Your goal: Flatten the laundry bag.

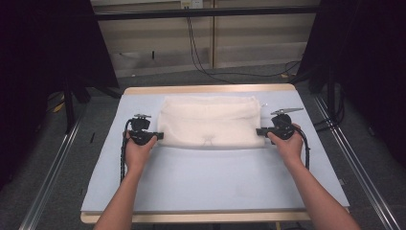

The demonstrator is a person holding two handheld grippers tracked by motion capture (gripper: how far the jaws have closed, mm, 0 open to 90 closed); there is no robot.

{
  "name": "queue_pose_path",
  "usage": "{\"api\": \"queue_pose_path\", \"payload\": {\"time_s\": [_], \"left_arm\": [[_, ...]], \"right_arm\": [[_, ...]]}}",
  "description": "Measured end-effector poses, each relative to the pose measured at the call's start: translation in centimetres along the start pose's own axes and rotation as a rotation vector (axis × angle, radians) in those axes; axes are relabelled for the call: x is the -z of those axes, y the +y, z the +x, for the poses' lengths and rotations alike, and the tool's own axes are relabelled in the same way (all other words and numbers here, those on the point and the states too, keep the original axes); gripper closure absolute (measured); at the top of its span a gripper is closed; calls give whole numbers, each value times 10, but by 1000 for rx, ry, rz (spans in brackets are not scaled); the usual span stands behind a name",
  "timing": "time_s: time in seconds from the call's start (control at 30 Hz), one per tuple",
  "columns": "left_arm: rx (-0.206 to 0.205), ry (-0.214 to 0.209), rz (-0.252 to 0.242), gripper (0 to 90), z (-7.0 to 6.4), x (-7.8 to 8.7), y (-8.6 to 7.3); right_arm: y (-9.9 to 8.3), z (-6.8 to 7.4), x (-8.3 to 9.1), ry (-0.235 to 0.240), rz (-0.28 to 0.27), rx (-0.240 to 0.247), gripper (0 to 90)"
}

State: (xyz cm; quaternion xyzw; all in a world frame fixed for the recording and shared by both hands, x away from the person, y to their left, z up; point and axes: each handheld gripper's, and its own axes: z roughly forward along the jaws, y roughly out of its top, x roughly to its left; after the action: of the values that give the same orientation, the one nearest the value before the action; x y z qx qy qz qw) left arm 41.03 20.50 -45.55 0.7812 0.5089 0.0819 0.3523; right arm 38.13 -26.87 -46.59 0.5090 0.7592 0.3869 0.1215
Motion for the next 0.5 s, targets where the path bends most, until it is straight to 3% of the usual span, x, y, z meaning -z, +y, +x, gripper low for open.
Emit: {"api": "queue_pose_path", "payload": {"time_s": [0.13, 0.27, 0.3, 0.43, 0.5], "left_arm": [[-11, -2, 24, 832, -1, 0, -2], [25, -13, 22, 757, 1, 1, -3], [20, 2, 13, 664, 3, 3, -1], [36, 34, -35, 536, 6, 6, 9], [40, 30, -49, 502, 9, 8, 13]], "right_arm": [[2, -1, -1, -4, 7, -4, 838], [0, 0, 1, 0, 0, -21, 782], [-1, 0, 3, -14, -29, -23, 740], [0, -2, 6, -14, -105, -71, 609], [2, -2, 6, -18, -122, -76, 600]]}}
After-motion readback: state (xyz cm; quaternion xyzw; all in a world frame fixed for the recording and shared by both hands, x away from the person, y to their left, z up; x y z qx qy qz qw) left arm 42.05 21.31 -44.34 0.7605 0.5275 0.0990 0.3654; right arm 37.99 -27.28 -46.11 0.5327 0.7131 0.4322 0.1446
